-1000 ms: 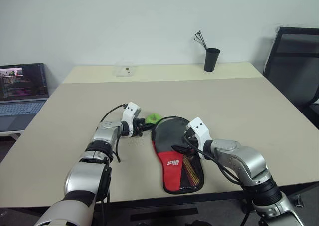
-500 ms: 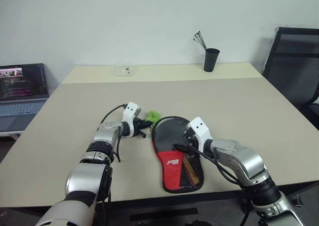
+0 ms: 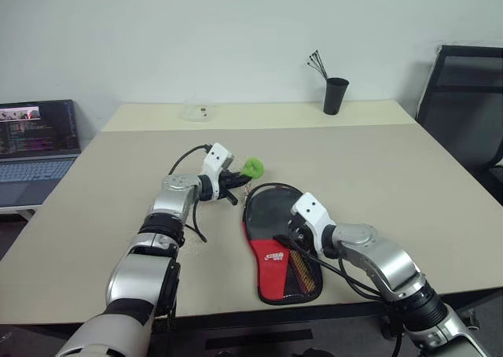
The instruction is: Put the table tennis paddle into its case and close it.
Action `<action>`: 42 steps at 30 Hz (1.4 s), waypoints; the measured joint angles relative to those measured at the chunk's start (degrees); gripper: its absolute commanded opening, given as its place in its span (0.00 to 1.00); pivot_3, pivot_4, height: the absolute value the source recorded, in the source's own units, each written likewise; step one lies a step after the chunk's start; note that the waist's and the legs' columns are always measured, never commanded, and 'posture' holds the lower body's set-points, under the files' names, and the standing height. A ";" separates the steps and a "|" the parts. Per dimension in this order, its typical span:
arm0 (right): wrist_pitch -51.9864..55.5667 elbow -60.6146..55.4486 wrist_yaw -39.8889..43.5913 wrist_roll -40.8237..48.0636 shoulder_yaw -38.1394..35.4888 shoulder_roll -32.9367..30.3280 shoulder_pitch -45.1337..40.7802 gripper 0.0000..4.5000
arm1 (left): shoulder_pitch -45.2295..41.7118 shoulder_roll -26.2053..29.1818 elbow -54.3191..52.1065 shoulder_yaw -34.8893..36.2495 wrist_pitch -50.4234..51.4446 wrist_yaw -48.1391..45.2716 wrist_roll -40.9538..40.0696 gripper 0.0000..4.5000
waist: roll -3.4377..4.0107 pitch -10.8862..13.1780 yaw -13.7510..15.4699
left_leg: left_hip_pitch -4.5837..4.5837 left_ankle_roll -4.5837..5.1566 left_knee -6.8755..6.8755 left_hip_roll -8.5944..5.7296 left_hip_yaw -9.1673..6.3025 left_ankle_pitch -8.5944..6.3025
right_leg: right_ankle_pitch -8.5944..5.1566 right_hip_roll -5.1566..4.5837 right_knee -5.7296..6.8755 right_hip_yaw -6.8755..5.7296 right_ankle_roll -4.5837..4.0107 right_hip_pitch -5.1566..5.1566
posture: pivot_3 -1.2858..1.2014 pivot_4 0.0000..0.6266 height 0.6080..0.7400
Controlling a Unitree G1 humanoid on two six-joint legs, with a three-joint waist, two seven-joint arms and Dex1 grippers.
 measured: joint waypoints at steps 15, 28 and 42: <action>1.08 -0.23 -0.06 -0.30 -0.02 0.07 0.36 0.76 | -8.26 -5.52 16.76 -7.43 -9.67 22.78 15.29 0.00 | -0.06 -0.04 0.07 | 0.00 -0.01 0.00 -0.01 0.01 -0.01 | 0.01 -0.02 -0.01 -0.02 0.02 0.00 | 0.52 0.24 1.00; 3.24 -3.83 -1.15 -1.49 -0.03 0.21 2.60 0.76 | -12.92 -11.50 18.32 -12.46 -14.51 27.45 23.67 0.00 | -0.08 -0.05 0.34 | -0.01 -0.01 -0.02 -0.05 0.04 -0.01 | 0.00 -0.06 -0.05 -0.01 0.02 -0.01 | 0.52 0.24 1.00; 4.99 -7.63 -3.20 -1.88 -0.16 0.55 5.10 0.76 | -15.46 -18.83 18.79 -17.79 -20.64 29.62 30.05 0.00 | -0.10 -0.06 0.95 | -0.03 -0.03 -0.06 -0.06 0.06 -0.04 | -0.01 -0.07 -0.14 0.01 0.03 -0.01 | 0.52 0.24 1.00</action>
